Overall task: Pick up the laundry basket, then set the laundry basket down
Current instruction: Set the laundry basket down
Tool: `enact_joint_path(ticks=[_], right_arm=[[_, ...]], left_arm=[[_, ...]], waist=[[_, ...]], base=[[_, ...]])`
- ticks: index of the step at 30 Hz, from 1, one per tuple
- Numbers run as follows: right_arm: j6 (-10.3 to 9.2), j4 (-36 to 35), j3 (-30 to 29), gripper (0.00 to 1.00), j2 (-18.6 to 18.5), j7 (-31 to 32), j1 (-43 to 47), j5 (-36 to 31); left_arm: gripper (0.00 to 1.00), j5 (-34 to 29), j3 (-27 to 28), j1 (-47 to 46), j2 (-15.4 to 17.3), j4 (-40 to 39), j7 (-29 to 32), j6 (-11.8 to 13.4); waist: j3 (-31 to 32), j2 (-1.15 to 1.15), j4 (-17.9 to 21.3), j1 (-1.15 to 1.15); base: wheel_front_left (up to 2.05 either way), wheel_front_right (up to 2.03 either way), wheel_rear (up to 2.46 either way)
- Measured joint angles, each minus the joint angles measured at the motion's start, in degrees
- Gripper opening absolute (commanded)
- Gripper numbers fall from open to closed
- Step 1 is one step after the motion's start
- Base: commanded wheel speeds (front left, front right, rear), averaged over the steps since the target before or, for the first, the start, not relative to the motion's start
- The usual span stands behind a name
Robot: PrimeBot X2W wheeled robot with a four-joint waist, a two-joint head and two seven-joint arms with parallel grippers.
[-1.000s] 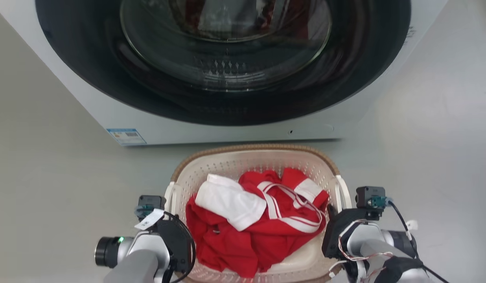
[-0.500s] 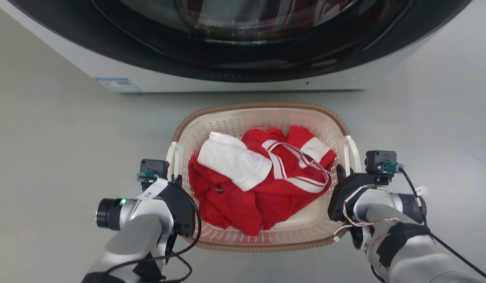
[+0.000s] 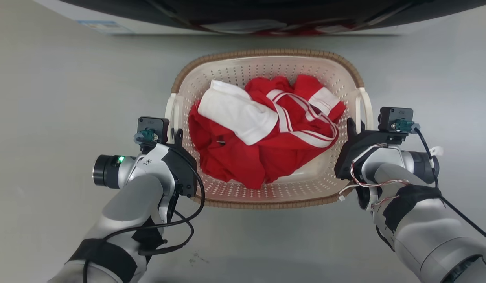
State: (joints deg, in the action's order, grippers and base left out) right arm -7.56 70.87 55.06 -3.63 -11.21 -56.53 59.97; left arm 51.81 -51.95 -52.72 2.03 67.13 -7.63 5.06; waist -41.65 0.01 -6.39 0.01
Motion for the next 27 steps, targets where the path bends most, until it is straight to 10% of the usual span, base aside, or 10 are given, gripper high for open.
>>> enact_joint_path(ticks=[27], right_arm=[[0.02, 1.42, -0.91, 0.0, -0.07, -2.5, -4.07, -1.04]], left_arm=[[0.0, -1.56, -0.27, -5.65, -0.43, 1.64, -3.64, -0.02]], waist=[[-8.3, -0.01, -2.52, -0.01]], base=[[0.0, 0.0, 0.0]])
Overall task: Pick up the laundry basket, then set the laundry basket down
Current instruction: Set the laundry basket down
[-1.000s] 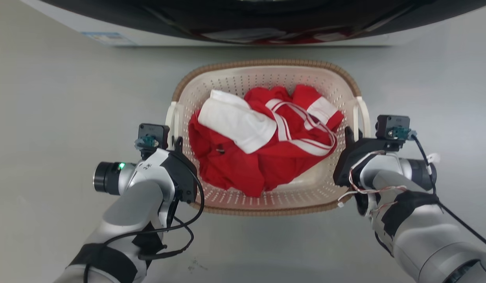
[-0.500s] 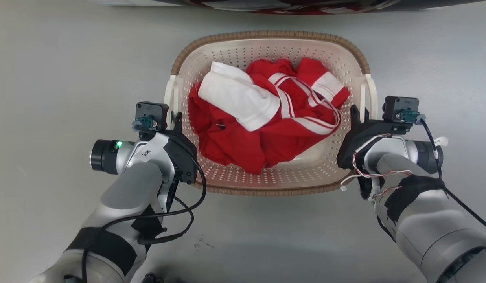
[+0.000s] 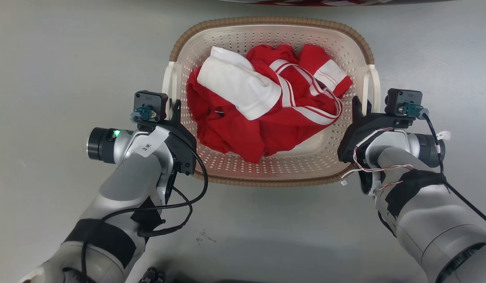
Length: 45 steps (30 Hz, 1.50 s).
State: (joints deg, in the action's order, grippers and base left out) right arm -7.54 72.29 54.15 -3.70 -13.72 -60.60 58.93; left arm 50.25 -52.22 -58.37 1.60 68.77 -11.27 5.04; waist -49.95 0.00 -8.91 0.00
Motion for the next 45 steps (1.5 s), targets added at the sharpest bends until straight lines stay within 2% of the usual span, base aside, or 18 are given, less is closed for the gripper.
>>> enact_joint_path(ticks=[1, 2, 3, 4, 5, 6, 7, 8, 9, 10, 11, 29, 45], right_arm=[[0.0, 0.02, 0.0, 0.0, 0.0, 0.0, -0.01, -0.01], [0.0, 0.07, 0.0, 0.15, 0.0, -0.03, -0.01, -0.08], [0.0, 0.1, 0.0, 0.24, 0.0, -0.04, -0.01, -0.14], [0.0, 0.21, 0.02, 0.36, 0.0, -0.02, -0.01, -0.35], [-0.01, 0.3, 0.04, 0.67, -0.01, -0.05, -0.04, -0.64], [0.0, 0.32, 0.04, 0.96, -0.04, -0.05, -0.05, -0.69], [-0.01, 0.32, 0.04, 1.0, -0.03, -0.05, -0.06, -0.69], [0.0, 0.33, 0.03, 1.0, -0.02, -0.07, -0.07, -0.7], [-0.01, 0.36, 0.03, 1.0, -0.02, -0.08, -0.16, -0.75], [-0.01, 0.4, 0.03, 1.0, -0.03, -0.13, -0.25, -0.77], [-0.01, 0.47, 0.03, 1.0, -0.07, -0.27, -0.36, -0.94], [-0.01, 0.85, -0.07, 1.0, -0.09, -0.56, -1.04, -1.99], [0.56, -2.86, -1.98, 1.0, -1.03, -0.57, 0.88, -3.58]], left_arm=[[0.0, 0.0, 0.01, -0.02, -0.03, 0.14, 0.0, 0.0], [0.0, 0.0, 0.01, -0.02, -0.08, 0.34, -0.04, 0.0], [0.0, 0.0, 0.02, -0.03, -0.12, 0.53, -0.24, 0.0], [0.09, 0.0, 0.04, -0.08, -0.12, 0.65, -0.47, 0.0], [0.42, 0.0, 0.09, -0.29, -0.16, 0.73, -0.82, 0.01], [0.49, 0.0, 0.1, -0.3, -0.14, 0.89, -0.93, 0.09], [0.66, 0.0, 0.18, -0.3, -0.07, 1.1, -0.94, 0.12], [0.84, 0.02, 0.32, -0.3, 0.01, 1.24, -0.94, 0.27], [0.93, 0.07, 0.48, -0.3, 0.02, 1.32, -0.94, 0.34], [0.99, 0.1, 0.54, -0.3, 0.01, 1.33, -0.94, 0.42], [1.0, 0.1, 0.54, -0.29, -0.03, 1.33, -0.96, 0.48], [1.0, 0.54, 1.24, 0.25, -0.04, 1.65, -2.03, 1.0], [1.0, 2.14, 3.71, 5.12, 0.94, 0.99, -3.03, 0.11]], waist=[[-0.03, 0.0, -0.05, 0.0], [-0.04, 0.0, -0.1, 0.0], [-0.03, 0.0, -0.16, 0.0], [-0.01, 0.0, -0.21, 0.0], [0.09, 0.0, -0.31, 0.0], [0.15, 0.0, -0.37, 0.0], [0.22, 0.0, -0.42, 0.0], [0.3, 0.0, -0.46, 0.0], [0.39, 0.0, -0.51, 0.0], [0.49, 0.0, -0.54, 0.0], [0.59, 0.0, -0.58, 0.0], [4.74, 0.0, -0.49, 0.0], [13.92, 0.0, 0.98, -0.01]], base=[[0.0, 0.0, 0.0], [0.0, 0.0, 0.0], [0.0, 0.0, 0.0], [0.0, 0.0, 0.0], [0.0, 0.0, 0.0], [0.0, 0.0, 0.0], [0.0, 0.0, 0.0], [0.0, 0.0, 0.0], [0.0, 0.0, 0.0], [0.0, 0.0, 0.0], [0.0, 0.0, 0.0], [0.0, 0.0, 0.0], [0.0, 0.0, 0.0]])
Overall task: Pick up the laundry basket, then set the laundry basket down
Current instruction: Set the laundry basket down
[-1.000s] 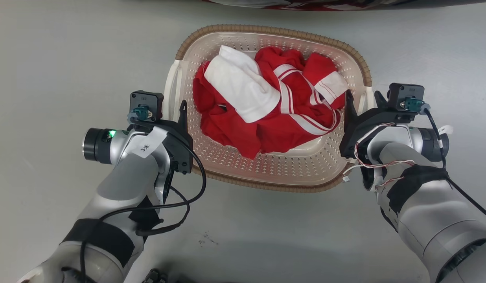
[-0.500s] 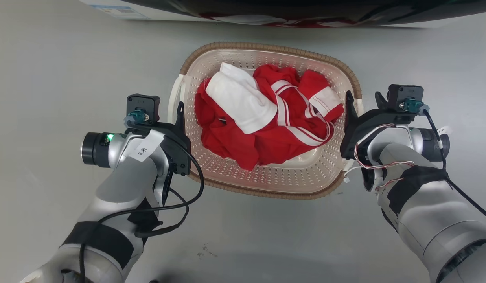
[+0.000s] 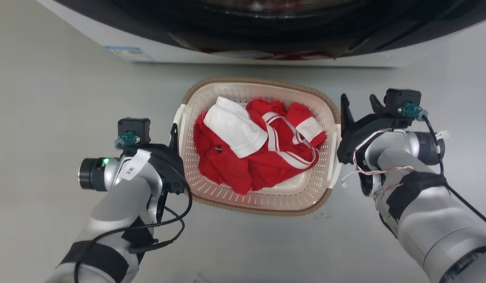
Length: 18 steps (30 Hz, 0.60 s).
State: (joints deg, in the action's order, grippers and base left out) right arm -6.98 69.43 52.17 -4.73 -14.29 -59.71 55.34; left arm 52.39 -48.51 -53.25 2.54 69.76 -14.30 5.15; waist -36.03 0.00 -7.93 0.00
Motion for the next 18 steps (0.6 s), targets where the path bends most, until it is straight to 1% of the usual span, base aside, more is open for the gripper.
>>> enact_joint_path(ticks=[4, 9, 18], right_arm=[[0.41, -1.9, -1.03, 1.0, -0.15, 0.0, 1.94, -0.74], [0.41, -4.69, -3.0, 1.0, -0.49, 0.0, 4.78, -1.44], [0.37, -10.35, -5.73, 1.0, -1.94, 0.0, 11.09, -4.21]], left_arm=[[1.0, -0.15, 0.82, 1.91, 1.36, -1.91, 0.0, -0.03], [1.0, -1.05, 2.32, 4.88, 2.58, -4.72, 0.0, -0.02], [1.0, -3.35, 5.84, 11.38, 4.68, -10.95, 0.0, 0.81]], waist=[[3.06, 0.0, 0.45, 0.0], [7.07, 0.0, 1.0, -0.01], [13.77, 0.0, 1.82, -0.01]], base=[[0.0, 0.0, 0.0], [0.0, 0.0, 0.0], [0.0, 0.0, 0.0]])
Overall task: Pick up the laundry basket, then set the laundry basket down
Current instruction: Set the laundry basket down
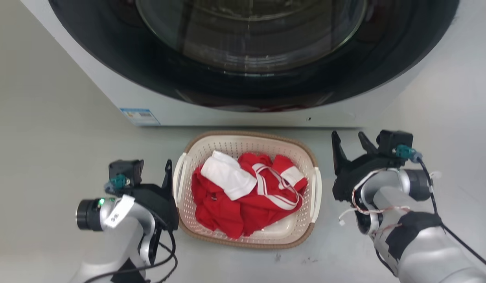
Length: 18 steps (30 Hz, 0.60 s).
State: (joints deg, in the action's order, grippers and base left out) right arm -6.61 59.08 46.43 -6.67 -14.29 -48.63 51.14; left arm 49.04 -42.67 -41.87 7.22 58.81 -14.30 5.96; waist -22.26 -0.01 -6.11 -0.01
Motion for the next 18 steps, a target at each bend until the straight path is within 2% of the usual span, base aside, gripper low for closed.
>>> enact_joint_path(ticks=[18], right_arm=[[-0.53, -18.37, -10.34, 1.0, -2.27, 0.0, 20.48, -8.33]], left_arm=[[1.0, -7.81, 10.24, 21.73, 4.43, -18.15, 0.0, 1.15]], waist=[[15.5, 0.0, 1.18, 0.0]], base=[[0.0, 0.0, 0.0]])
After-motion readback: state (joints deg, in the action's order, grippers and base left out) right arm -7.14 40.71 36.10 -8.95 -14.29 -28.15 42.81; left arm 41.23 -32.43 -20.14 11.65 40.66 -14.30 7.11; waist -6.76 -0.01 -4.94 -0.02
